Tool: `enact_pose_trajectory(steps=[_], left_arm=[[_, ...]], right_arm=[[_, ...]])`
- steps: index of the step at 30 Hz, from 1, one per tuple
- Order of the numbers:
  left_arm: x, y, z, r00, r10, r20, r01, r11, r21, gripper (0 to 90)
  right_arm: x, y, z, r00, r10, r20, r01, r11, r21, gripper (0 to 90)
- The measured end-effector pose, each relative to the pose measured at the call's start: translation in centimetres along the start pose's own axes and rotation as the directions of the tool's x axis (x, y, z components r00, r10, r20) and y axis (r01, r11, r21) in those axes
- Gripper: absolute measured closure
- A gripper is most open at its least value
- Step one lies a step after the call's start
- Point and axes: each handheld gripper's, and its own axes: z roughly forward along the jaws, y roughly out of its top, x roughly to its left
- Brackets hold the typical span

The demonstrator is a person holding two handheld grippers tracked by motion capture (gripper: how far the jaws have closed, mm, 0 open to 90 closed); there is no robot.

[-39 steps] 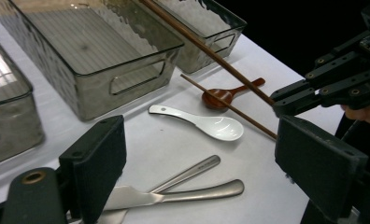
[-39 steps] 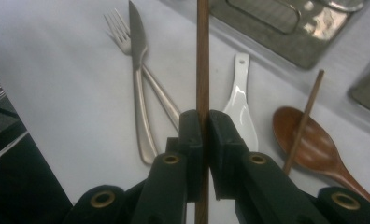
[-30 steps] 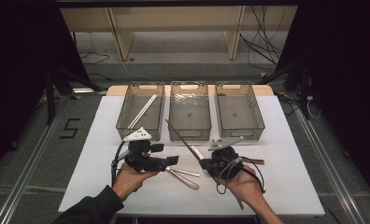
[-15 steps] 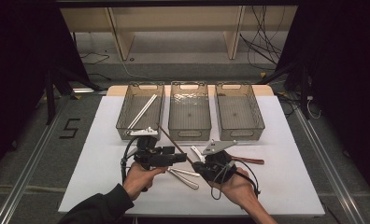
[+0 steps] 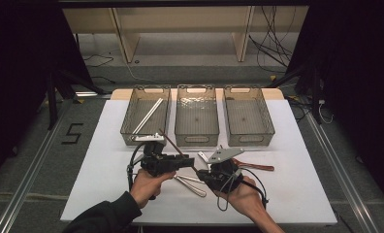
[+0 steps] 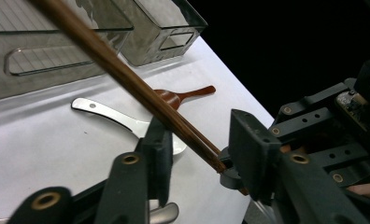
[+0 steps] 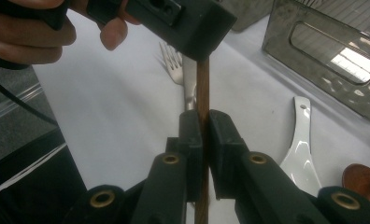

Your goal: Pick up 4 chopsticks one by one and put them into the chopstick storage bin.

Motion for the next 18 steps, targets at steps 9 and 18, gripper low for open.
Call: enact_pose_trajectory(steps=[9, 18], left_arm=[[0.46, 0.0, -0.24, 0.9988, -0.027, 0.042, 0.028, 0.9993, -0.024, 75.5], [0.54, 0.08, -0.58, 0.9896, -0.076, 0.122, 0.08, 0.9964, -0.027, 84.6]], right_arm=[[0.12, -0.09, 0.02, 0.9999, -0.004, -0.012, 0.004, 1.0, -0.014, 85.0], [0.21, -0.19, 0.16, 0.9997, -0.012, -0.019, 0.012, 1.0, -0.026, 83.6]])
